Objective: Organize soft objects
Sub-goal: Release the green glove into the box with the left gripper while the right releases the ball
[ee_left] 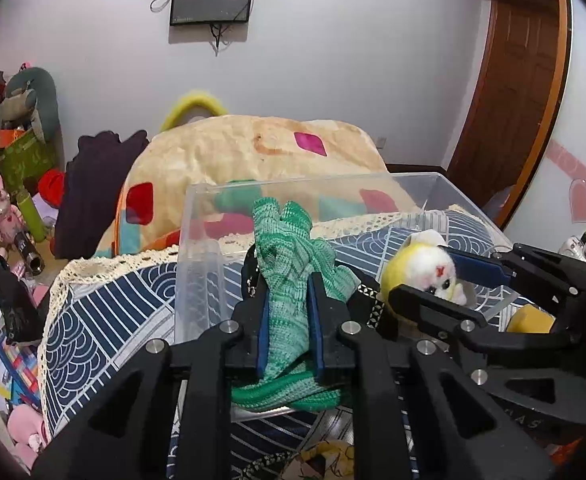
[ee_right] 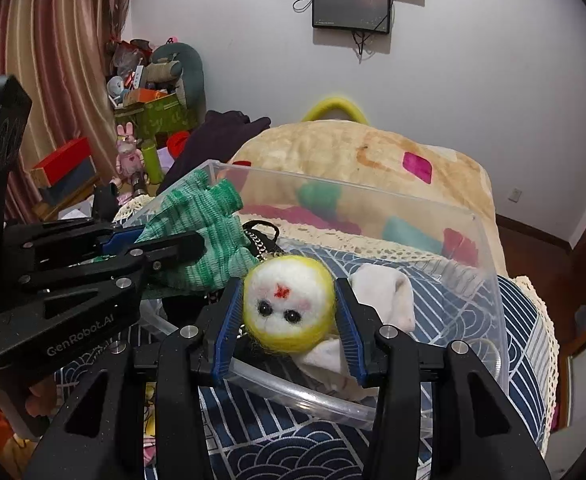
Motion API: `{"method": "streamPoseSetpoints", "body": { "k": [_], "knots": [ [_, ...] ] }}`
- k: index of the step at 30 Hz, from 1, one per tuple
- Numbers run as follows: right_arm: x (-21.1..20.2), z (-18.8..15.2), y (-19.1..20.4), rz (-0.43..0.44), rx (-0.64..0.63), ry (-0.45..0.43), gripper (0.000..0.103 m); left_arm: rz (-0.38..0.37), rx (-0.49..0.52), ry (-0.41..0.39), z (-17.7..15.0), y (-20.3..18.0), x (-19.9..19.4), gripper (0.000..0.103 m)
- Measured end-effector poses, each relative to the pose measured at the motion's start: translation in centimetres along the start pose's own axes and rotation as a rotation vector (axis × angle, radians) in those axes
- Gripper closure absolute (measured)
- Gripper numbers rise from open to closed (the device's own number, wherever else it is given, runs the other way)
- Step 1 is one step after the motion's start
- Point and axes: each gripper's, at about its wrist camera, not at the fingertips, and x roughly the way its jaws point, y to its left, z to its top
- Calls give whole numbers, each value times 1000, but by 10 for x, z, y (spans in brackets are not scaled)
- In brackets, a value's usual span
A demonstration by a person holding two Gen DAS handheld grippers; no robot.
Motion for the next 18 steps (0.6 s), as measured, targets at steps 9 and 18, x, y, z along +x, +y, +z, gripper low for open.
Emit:
{"method": "streamPoseSetpoints", "body": {
  "k": [9,18],
  "knots": [
    [-9,1,-2,15,9,-2,54,-12,-12,1,-2,4,-16,59],
    [-45,0,-8,-10,14,-89,42,2,-2,-74,-3,0,-59,40]
  ]
}}
